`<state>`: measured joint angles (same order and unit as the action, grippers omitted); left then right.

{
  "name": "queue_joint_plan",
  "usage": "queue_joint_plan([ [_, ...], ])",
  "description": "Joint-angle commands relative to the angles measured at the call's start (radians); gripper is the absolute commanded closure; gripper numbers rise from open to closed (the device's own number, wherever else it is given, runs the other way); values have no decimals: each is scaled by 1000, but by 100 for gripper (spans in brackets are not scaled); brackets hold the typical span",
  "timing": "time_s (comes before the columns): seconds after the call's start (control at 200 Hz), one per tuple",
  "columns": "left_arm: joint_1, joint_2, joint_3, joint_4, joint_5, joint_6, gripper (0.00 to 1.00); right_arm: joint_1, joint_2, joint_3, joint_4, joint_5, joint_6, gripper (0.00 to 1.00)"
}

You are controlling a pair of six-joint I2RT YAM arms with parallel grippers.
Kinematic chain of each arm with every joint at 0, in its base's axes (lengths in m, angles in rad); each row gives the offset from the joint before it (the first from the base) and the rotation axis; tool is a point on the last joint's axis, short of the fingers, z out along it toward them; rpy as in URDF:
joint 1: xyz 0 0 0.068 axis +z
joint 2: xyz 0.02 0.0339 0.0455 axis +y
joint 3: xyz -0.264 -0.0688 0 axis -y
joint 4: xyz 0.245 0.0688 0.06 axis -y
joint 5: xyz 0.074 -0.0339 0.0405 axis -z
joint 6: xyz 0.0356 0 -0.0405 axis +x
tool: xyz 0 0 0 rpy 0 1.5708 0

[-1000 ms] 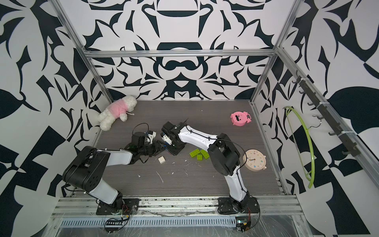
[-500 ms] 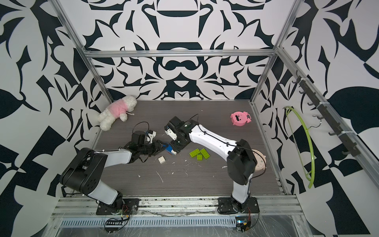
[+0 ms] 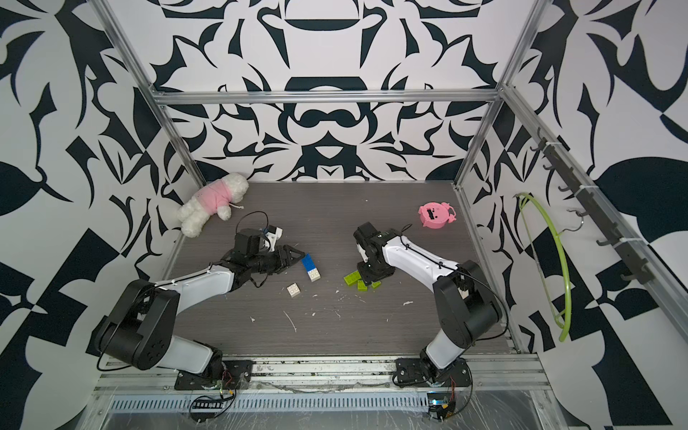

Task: Assemble a heart with lego
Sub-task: Pick up the lego brick from the center of the board.

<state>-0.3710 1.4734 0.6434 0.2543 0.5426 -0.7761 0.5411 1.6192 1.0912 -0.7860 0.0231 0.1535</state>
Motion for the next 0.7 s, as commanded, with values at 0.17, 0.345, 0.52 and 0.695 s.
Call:
queue_joint_plan([
  [0.17, 17, -29, -2, -30, -4, 26, 48, -24, 92, 42, 19, 35, -81, 44],
  [0.345, 23, -38, -16, -28, -9, 26, 48, -45, 117, 58, 20, 10, -89, 46],
  [0.52, 26, -22, -11, -23, 2, 26, 48, -58, 145, 64, 20, 0, -91, 47],
  [0.695, 36, -25, -22, -20, 0, 28, 47, -90, 56, 37, 54, -58, -46, 48],
])
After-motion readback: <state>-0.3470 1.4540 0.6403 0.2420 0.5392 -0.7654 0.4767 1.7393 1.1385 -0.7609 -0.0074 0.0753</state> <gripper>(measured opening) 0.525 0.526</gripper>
